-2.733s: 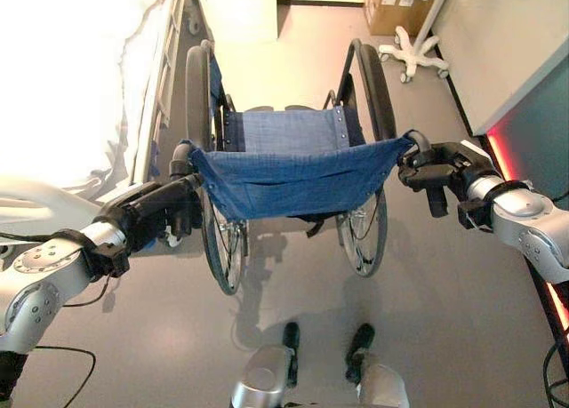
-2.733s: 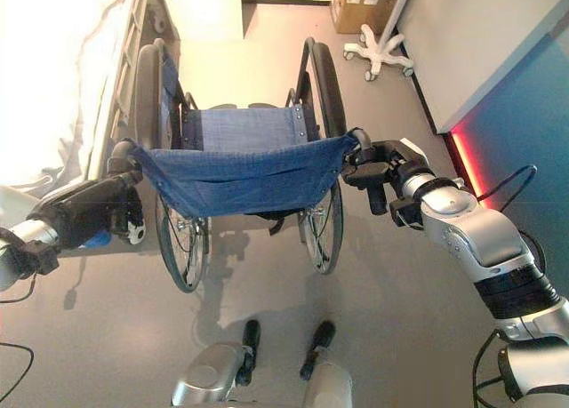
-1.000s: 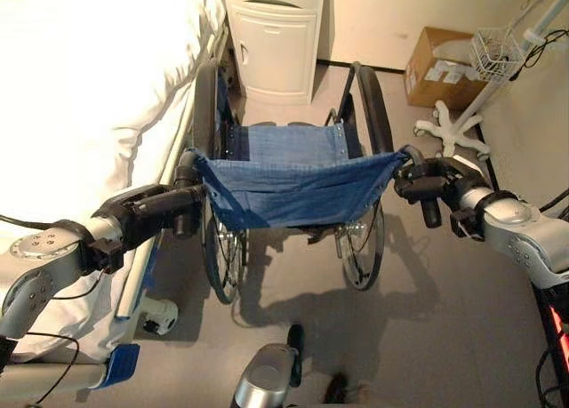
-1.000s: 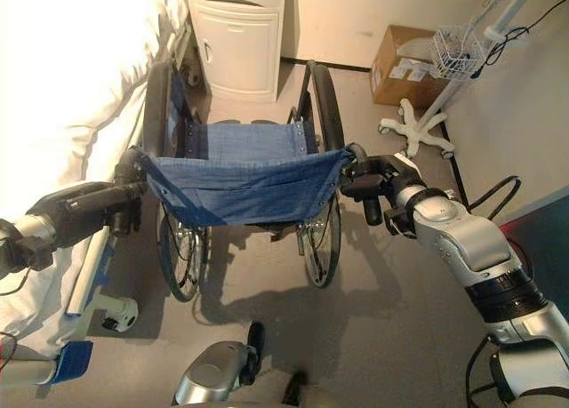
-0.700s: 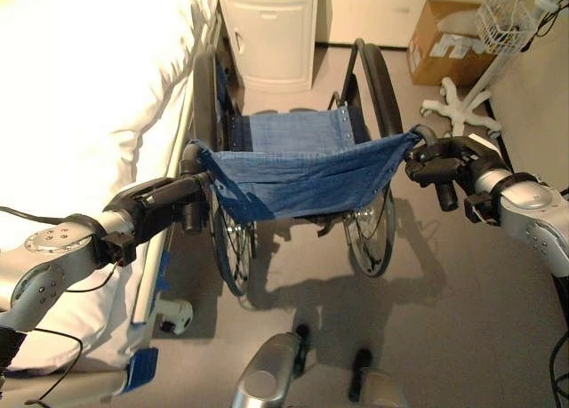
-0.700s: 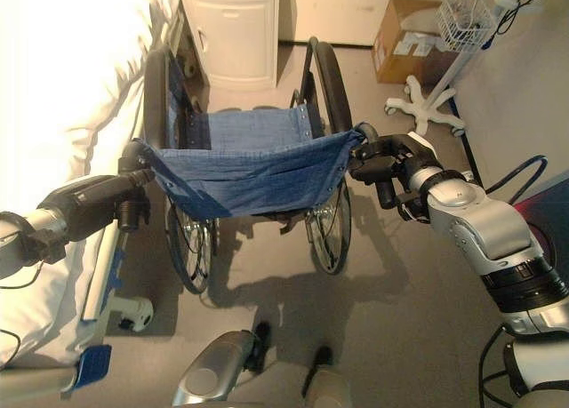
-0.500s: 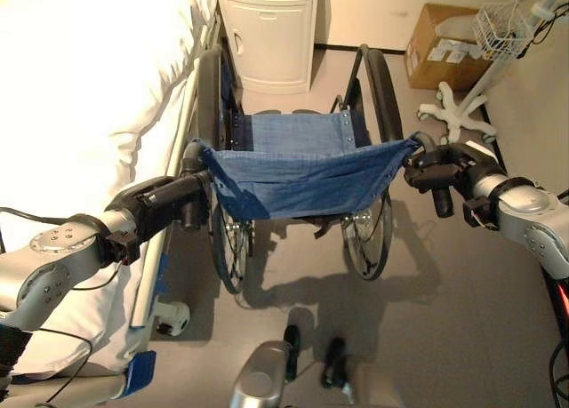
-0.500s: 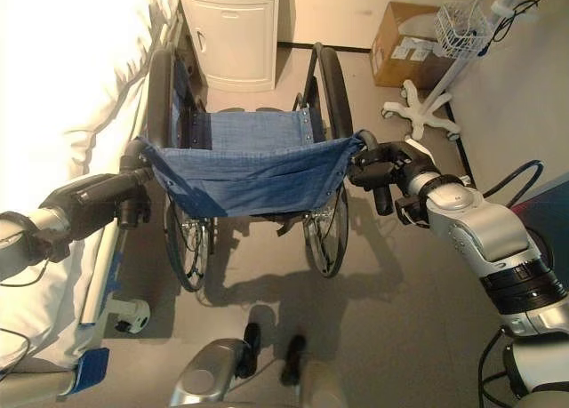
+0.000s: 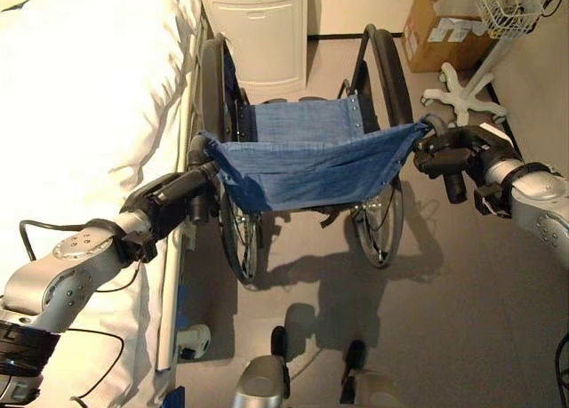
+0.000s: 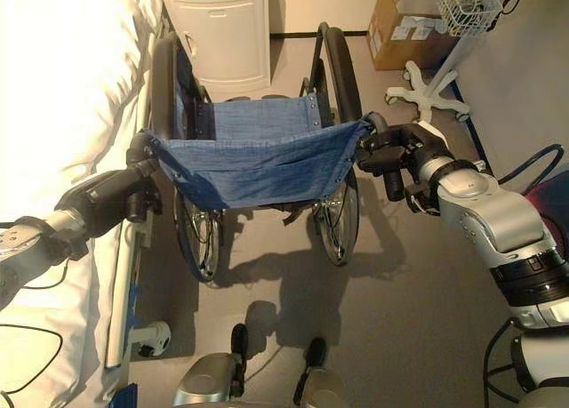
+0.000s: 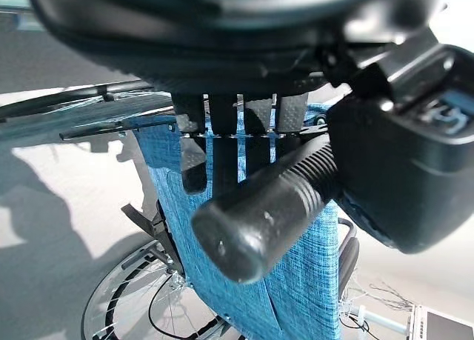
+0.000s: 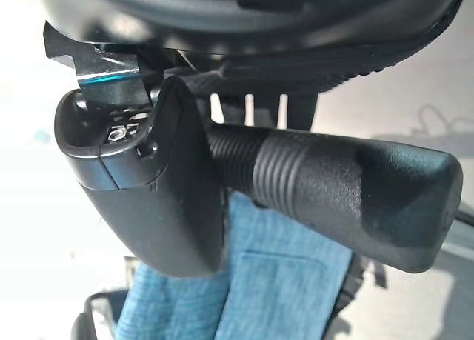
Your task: Push the wheelchair next to the bed
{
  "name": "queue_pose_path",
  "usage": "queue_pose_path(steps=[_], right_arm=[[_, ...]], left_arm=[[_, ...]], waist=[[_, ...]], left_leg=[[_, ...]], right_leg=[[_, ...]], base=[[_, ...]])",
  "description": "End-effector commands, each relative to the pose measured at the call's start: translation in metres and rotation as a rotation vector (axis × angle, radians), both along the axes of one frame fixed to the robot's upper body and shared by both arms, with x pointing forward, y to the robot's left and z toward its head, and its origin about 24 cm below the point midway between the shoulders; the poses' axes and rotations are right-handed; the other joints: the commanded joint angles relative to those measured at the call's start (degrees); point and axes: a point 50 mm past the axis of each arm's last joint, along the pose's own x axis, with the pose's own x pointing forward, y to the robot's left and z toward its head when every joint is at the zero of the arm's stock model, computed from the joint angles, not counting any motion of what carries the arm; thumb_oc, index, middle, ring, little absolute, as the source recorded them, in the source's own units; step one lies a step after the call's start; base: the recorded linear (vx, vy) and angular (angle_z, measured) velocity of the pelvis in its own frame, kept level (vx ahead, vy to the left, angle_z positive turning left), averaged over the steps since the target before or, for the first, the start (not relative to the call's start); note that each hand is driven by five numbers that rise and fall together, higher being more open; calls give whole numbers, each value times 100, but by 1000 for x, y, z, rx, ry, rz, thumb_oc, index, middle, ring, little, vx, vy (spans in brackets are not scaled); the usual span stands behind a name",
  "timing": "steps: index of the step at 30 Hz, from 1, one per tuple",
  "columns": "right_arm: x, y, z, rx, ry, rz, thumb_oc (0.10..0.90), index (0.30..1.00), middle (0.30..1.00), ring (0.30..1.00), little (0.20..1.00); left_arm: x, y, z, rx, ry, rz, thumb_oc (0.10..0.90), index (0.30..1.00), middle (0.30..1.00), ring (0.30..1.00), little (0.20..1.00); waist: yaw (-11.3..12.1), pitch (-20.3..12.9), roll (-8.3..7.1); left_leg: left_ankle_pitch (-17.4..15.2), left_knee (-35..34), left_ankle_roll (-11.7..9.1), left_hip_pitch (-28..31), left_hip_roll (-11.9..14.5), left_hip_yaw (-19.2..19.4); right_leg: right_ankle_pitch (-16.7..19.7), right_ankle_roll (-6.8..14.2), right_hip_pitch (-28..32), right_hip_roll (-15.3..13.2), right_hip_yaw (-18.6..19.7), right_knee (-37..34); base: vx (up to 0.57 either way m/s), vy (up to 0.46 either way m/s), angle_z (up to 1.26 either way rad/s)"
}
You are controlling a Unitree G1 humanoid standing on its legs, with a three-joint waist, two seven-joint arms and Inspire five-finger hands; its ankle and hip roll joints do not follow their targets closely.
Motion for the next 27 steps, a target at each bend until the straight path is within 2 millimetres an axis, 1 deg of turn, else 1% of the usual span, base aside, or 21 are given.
queue_pose_path(steps=[1, 9, 17, 18, 19, 20, 21, 22, 26, 27], right_arm=[[-11, 57, 7, 101, -94, 350, 400, 300, 300, 300, 300], [-13, 53, 0, 118, -85, 333, 400, 300, 300, 300, 300], [-14, 49, -3, 136, -81, 306, 400, 300, 300, 300, 300], [-13, 49, -4, 138, -78, 301, 400, 300, 300, 300, 300], [-13, 49, -4, 138, -79, 298, 449, 373, 373, 373, 373], [-13, 48, -4, 136, -81, 290, 615, 622, 622, 622, 622], [-14, 47, -4, 133, -85, 283, 778, 867, 867, 867, 867], [-14, 46, -4, 133, -87, 278, 800, 900, 900, 900, 900], [-16, 39, -2, 136, -105, 245, 800, 900, 900, 900, 900], [-17, 36, 0, 134, -114, 234, 800, 900, 900, 900, 900]], left_arm=[[15, 4, 59, -21, -320, 31, 400, 300, 300, 300, 300], [15, 4, 60, -12, -303, 27, 400, 300, 300, 300, 300], [17, 3, 62, 5, -298, 36, 400, 300, 300, 300, 300], [17, 3, 62, 7, -296, 46, 496, 444, 444, 444, 444], [17, 4, 62, 8, -295, 51, 648, 672, 672, 672, 672], [17, 5, 63, 12, -295, 60, 800, 900, 900, 900, 900], [16, 6, 63, 13, -295, 69, 800, 900, 900, 900, 900], [16, 7, 64, 12, -300, 76, 800, 900, 900, 900, 900], [12, 16, 68, 32, -318, 136, 800, 900, 900, 900, 900], [10, 22, 70, 51, -328, 169, 800, 900, 900, 900, 900]], waist=[[-249, -517, 244], [-227, -549, 200], [-192, -594, 167], [-186, -603, 167], [-184, -606, 167], [-179, -613, 168], [-172, -616, 167], [-170, -616, 166], [-158, -673, 167], [-153, -688, 167]], left_leg=[[275, 52, -483, -144, 110, -107], [204, -57, -364, -1, 57, -81], [189, -131, -334, 58, 42, -56], [191, -145, -333, 69, 42, -50], [193, -152, -334, 76, 43, -48], [195, -167, -335, 84, 43, -47], [195, -176, -335, 90, 40, -47], [194, -179, -335, 95, 39, -46], [211, -249, -348, 141, 56, -27], [216, -271, -352, 155, 62, -25]], right_leg=[[277, -162, -325, 180, -236, 105], [299, -74, -238, 151, -187, 91], [307, -42, -139, 146, -187, 8], [312, -37, -121, 147, -188, -11], [315, -36, -112, 148, -189, -20], [321, -33, -98, 151, -192, -41], [326, -30, -79, 153, -192, -63], [329, -29, -65, 154, -193, -77], [334, -22, -2, 170, -219, -147], [334, -23, 21, 175, -225, -174]], base=[[37, 43, 6], [31, 14, 5], [0, 0, 0], [0, 0, 0], [0, 0, 0], [-10, -26, -7], [-14, -28, -9], [-16, -32, -7], [-3, -8, 0], [0, 0, 0]])
